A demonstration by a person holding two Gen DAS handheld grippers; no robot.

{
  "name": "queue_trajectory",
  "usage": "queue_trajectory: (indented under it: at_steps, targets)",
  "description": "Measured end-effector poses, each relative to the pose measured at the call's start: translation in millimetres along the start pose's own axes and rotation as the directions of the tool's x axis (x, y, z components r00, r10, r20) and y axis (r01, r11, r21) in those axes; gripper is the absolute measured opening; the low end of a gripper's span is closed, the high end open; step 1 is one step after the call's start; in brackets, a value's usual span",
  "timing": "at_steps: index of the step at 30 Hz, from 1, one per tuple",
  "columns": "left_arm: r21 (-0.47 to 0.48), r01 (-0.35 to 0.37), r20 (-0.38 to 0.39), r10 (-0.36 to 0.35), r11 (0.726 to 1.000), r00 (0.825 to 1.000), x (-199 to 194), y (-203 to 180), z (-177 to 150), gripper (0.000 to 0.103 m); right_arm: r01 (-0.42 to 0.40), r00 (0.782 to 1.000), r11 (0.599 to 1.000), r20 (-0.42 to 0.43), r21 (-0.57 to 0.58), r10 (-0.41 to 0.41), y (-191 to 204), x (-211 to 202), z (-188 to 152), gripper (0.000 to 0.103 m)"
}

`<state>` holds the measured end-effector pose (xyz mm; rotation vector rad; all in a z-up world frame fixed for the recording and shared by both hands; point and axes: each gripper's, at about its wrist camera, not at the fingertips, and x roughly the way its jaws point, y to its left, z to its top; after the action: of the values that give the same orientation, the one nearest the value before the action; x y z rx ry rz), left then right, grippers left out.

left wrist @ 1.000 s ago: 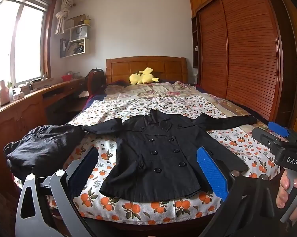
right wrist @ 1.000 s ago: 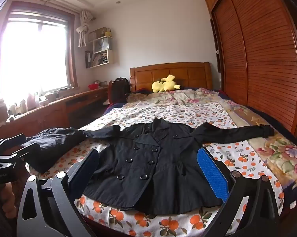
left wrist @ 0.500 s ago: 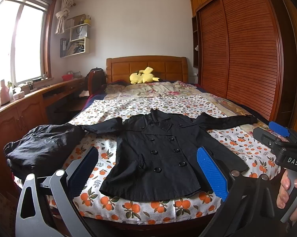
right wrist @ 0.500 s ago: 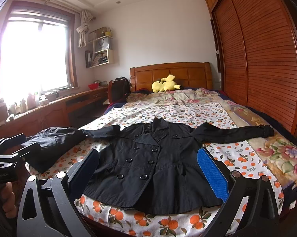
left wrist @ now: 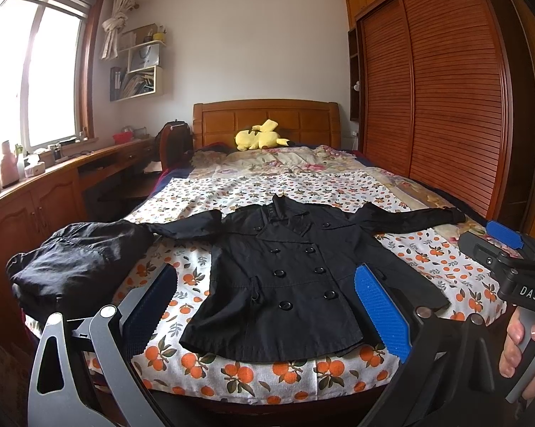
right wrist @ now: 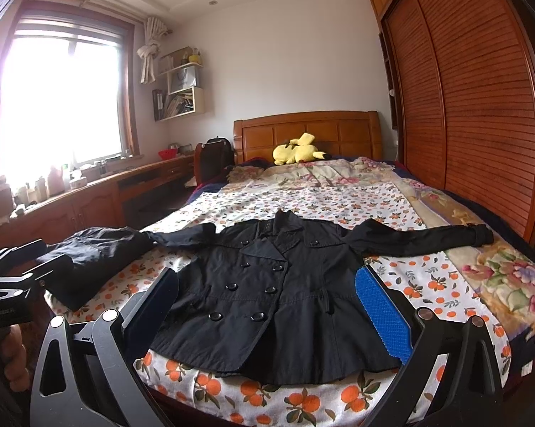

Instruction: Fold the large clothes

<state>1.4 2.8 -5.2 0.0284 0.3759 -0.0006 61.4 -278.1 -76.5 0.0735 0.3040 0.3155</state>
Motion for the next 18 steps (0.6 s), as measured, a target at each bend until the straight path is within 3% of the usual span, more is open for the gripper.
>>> queue_trajectory:
  at_steps: [18]
  targets:
    - [0.000,0.000,-0.001,0.000,1.000,1.000,0.9,1.4,0.3,0.101,0.000,1.000,1.000,-0.001,0.000,0.000,1.0,0.3,1.1,0.097]
